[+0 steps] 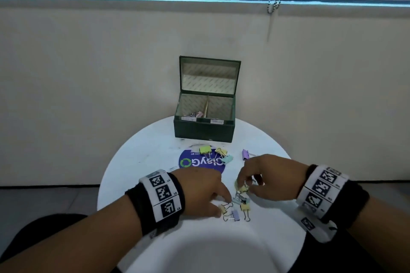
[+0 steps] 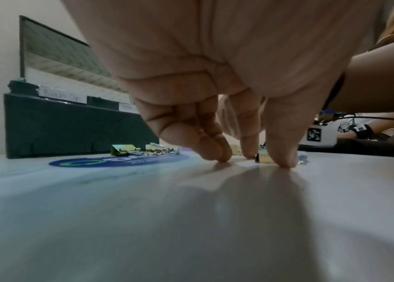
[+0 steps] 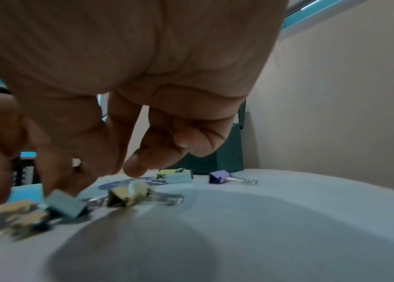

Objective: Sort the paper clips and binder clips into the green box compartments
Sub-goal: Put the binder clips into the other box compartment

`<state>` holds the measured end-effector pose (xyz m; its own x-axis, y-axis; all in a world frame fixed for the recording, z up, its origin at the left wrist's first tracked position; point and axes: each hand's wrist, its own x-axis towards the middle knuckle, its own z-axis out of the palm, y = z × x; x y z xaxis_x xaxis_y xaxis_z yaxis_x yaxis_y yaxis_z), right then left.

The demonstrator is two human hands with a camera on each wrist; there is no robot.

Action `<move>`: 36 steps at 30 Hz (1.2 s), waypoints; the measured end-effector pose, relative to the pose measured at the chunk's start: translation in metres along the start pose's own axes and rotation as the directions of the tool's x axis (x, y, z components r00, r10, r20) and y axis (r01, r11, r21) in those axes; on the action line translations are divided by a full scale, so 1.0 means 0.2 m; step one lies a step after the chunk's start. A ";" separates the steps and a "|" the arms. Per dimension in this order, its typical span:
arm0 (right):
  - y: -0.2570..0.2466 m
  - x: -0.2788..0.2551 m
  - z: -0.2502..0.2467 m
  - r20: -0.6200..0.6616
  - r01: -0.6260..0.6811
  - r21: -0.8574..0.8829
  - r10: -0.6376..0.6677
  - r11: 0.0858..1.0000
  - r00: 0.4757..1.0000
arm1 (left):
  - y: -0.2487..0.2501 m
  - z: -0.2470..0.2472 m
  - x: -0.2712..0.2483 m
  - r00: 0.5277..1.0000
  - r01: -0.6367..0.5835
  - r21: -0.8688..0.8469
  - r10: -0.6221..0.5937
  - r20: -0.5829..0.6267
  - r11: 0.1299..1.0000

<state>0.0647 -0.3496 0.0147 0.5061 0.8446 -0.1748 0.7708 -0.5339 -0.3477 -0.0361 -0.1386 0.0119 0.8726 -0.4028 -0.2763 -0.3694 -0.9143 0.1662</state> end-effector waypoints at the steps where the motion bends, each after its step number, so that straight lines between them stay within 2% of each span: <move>1: 0.00 -0.02 0.02 0.023 0.019 0.031 -0.019 0.999 1.000 | 0.00 0.00 0.00 1.000 0.005 -0.002 -0.005 -0.002 1.000; 4: -0.01 -0.03 0.08 0.040 0.061 0.050 -0.063 0.997 0.997 | -0.01 0.01 0.01 1.000 0.017 -0.004 -0.017 -0.016 1.000; 8: 0.00 0.00 0.11 -0.029 0.079 0.025 -0.078 0.997 0.997 | -0.02 0.02 0.01 0.995 0.089 -0.002 -0.089 -0.052 0.996; 13: 0.02 0.00 0.12 -0.256 0.158 0.092 -0.130 0.983 0.958 | -0.02 0.01 -0.01 0.960 0.129 -0.065 -0.141 -0.241 0.990; 16: 0.01 -0.01 0.11 -0.294 0.125 0.198 -0.062 0.972 0.954 | -0.01 0.00 -0.02 0.940 0.153 -0.110 -0.179 -0.289 0.982; 18: 0.02 -0.01 0.12 -0.286 0.084 0.218 -0.019 0.972 0.958 | 0.00 -0.01 -0.03 0.938 0.151 -0.128 -0.183 -0.295 0.980; 21: 0.02 0.02 0.11 -0.210 -0.040 0.168 0.075 0.985 0.975 | 0.04 -0.02 -0.03 0.953 0.115 -0.142 -0.150 -0.264 0.983; 24: 0.02 0.08 0.11 -0.150 -0.119 0.009 0.119 0.993 0.981 | 0.05 0.00 -0.02 0.961 0.073 -0.172 -0.115 -0.253 0.982; 26: 0.00 0.11 0.11 -0.089 -0.157 -0.084 0.150 0.984 0.985 | 0.05 0.01 -0.01 0.977 0.016 -0.171 -0.051 -0.205 0.985; 29: -0.02 0.15 0.10 -0.023 -0.170 -0.106 0.168 0.980 0.985 | 0.07 0.00 0.02 0.999 -0.019 -0.104 0.014 -0.046 0.994; 30: -0.03 0.16 0.09 -0.018 -0.157 -0.098 0.156 0.983 0.988 | 0.07 0.00 0.03 0.999 -0.030 -0.101 0.027 -0.029 0.994; 33: -0.05 0.18 0.09 -0.021 -0.127 -0.058 0.126 0.990 0.992 | 0.10 0.02 0.03 0.994 -0.096 -0.104 0.089 -0.070 0.990; 36: -0.05 0.20 0.09 -0.051 -0.145 -0.022 0.143 0.989 0.988 | 0.12 0.05 0.03 0.985 -0.155 -0.032 0.152 -0.086 0.987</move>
<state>0.0696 -0.3101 -0.0046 0.6307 0.7560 -0.1752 0.6978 -0.6512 -0.2983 -0.0422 -0.1633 0.0044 0.8306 -0.5317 -0.1658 -0.4897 -0.8390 0.2373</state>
